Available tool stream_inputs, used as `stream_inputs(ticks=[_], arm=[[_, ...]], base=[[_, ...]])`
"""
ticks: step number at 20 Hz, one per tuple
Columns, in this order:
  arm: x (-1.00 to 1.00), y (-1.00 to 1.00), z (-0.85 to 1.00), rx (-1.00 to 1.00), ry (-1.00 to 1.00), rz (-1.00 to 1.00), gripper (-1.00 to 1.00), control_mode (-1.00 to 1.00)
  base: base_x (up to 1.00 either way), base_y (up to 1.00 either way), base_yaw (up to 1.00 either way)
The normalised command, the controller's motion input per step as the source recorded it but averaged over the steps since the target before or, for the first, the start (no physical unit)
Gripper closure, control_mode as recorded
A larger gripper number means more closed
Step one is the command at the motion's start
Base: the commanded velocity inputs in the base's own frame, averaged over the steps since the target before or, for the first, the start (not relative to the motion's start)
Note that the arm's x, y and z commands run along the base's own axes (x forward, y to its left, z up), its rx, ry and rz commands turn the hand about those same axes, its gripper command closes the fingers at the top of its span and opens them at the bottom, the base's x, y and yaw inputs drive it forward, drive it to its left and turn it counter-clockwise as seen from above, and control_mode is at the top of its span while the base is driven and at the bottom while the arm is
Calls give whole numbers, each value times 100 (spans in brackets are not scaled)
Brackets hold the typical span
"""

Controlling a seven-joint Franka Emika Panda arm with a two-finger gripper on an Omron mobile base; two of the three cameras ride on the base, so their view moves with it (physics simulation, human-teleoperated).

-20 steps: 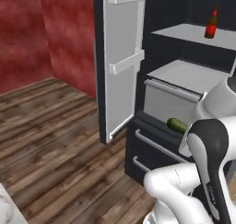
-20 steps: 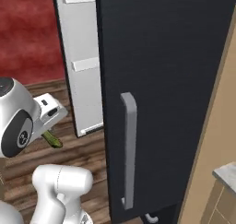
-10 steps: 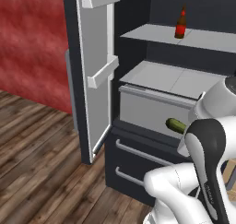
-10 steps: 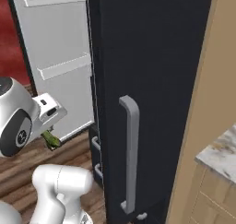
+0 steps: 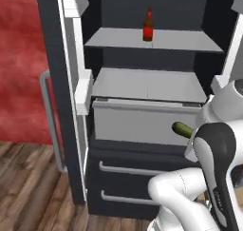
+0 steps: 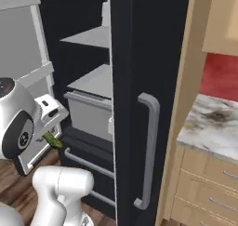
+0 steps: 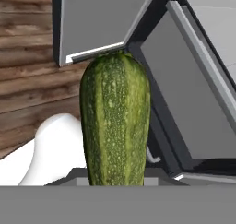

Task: Place the beer on the top shelf of the fridge to keep it out of children's reach, and place the lemon and squash on lower shelves for easy access.

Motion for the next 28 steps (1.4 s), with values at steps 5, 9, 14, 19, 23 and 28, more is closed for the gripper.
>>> stream_inputs(ticks=[5, 9, 14, 19, 23, 28], arm=[[0, 0, 0, 0, 0, 0, 100, 100], [0, 0, 0, 0, 0, 0, 100, 100], [0, 0, 0, 0, 0, 0, 100, 100], [0, 0, 0, 0, 0, 0, 100, 100], [0, 0, 0, 0, 0, 0, 100, 100], [0, 0, 0, 0, 0, 0, 100, 100]], base=[[4, 43, -67], [3, 37, -63], [25, 43, -32], [54, 33, -3], [79, 21, 0], [73, 45, 0]])
